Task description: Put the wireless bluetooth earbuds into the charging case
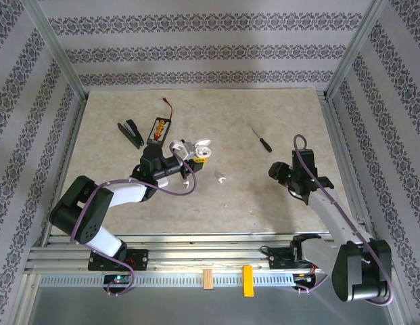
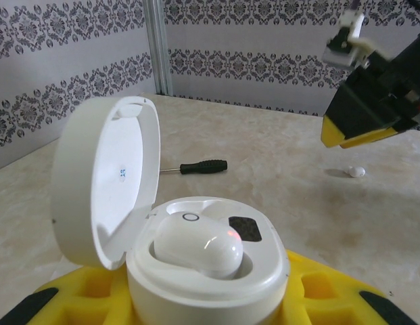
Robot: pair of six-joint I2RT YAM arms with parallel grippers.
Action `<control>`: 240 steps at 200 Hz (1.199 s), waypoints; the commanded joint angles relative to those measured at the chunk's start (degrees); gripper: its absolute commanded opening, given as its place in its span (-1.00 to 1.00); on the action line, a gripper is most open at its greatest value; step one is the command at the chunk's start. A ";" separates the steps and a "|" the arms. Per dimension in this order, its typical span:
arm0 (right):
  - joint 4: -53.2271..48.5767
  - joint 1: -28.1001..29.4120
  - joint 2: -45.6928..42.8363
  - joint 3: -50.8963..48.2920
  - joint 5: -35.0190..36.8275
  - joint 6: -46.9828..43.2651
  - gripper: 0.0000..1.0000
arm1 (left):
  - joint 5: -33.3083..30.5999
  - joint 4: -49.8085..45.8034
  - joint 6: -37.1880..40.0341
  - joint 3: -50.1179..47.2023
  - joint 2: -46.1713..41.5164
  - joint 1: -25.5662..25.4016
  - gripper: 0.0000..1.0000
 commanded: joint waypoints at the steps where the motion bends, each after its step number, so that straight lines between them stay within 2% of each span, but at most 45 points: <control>1: -2.24 -1.82 1.42 -1.46 8.00 2.23 0.19 | 1.53 1.81 0.03 -0.67 -1.79 0.60 -0.52; 37: -0.77 -6.30 2.77 -3.78 10.37 3.93 0.23 | 1.53 1.74 -0.09 -1.14 -2.08 0.60 -0.52; 76: -0.08 -8.85 6.31 -4.56 9.15 5.73 0.09 | 1.53 1.80 -0.17 -1.13 -2.34 0.60 -0.52; 114: 0.71 -9.35 8.94 -4.96 8.14 7.77 -0.14 | 1.28 1.79 -0.17 -1.22 -2.59 0.60 -0.52; 164: 0.98 -9.42 11.38 -5.09 6.69 7.46 -0.24 | 1.18 2.05 -0.13 -1.29 -2.41 0.60 -0.52; 194: 1.23 -9.43 12.59 -5.05 6.53 7.20 -0.47 | 1.20 2.18 -0.26 -1.09 -2.14 0.59 -0.52; 240: 0.56 -8.97 12.37 -3.65 4.76 3.66 -0.49 | -0.38 -1.29 0.69 -0.16 -2.05 0.81 -0.52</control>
